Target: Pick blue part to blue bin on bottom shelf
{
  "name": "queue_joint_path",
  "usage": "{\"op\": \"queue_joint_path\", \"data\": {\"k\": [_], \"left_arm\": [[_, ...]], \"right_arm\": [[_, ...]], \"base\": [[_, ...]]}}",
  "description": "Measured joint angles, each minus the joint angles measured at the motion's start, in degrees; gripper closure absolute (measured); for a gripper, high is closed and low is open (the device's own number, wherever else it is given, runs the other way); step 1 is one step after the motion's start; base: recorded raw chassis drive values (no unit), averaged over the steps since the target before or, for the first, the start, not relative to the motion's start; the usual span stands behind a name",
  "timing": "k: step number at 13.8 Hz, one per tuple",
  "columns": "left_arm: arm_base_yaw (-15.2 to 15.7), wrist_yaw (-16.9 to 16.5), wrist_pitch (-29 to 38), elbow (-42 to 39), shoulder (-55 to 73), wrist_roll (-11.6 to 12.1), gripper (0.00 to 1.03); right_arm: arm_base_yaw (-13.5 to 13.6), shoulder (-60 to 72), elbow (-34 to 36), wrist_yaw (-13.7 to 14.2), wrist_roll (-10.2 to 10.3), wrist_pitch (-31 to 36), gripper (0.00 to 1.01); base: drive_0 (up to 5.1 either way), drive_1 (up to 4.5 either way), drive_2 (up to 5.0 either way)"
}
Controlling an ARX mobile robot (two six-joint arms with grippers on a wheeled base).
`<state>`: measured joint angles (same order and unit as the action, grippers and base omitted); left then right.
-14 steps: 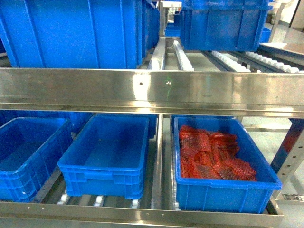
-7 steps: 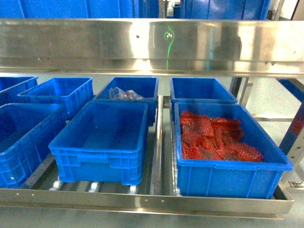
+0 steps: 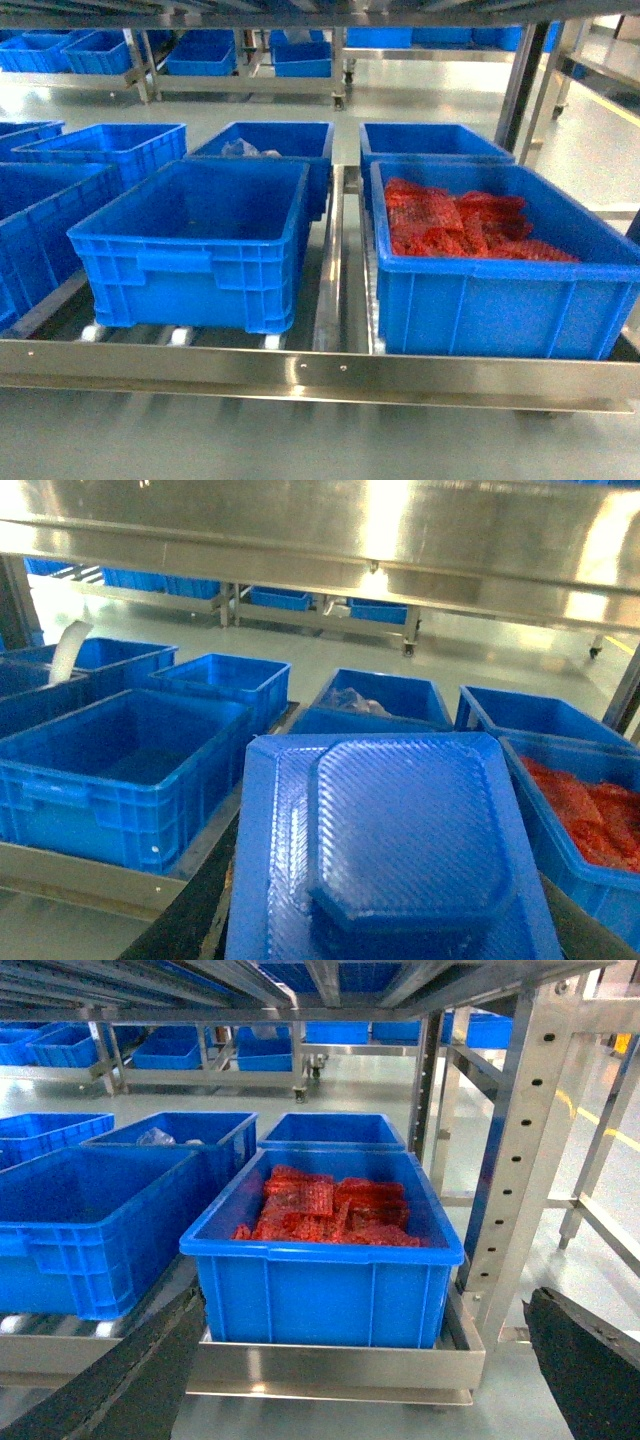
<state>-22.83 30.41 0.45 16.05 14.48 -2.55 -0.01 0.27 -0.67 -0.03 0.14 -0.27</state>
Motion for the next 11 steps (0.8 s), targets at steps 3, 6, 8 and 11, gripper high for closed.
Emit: {"op": "queue_joint_path", "data": {"k": [3, 6, 8, 11], "left_arm": [[0.00, 0.00, -0.04, 0.00, 0.00, 0.00, 0.60], [0.00, 0.00, -0.04, 0.00, 0.02, 0.00, 0.60], [0.00, 0.00, -0.31, 0.00, 0.02, 0.00, 0.60], [0.00, -0.02, -0.09, 0.00, 0.02, 0.00, 0.60]], "right_arm": [[0.00, 0.00, 0.00, 0.02, 0.00, -0.04, 0.03], [0.00, 0.00, 0.00, 0.04, 0.02, 0.02, 0.03], [0.00, 0.00, 0.00, 0.00, 0.00, -0.07, 0.03], [0.00, 0.00, 0.00, 0.04, 0.00, -0.07, 0.03]], "base": [[0.0, 0.00, 0.0], [0.0, 0.00, 0.0], [0.0, 0.00, 0.0], [0.0, 0.00, 0.0]]}}
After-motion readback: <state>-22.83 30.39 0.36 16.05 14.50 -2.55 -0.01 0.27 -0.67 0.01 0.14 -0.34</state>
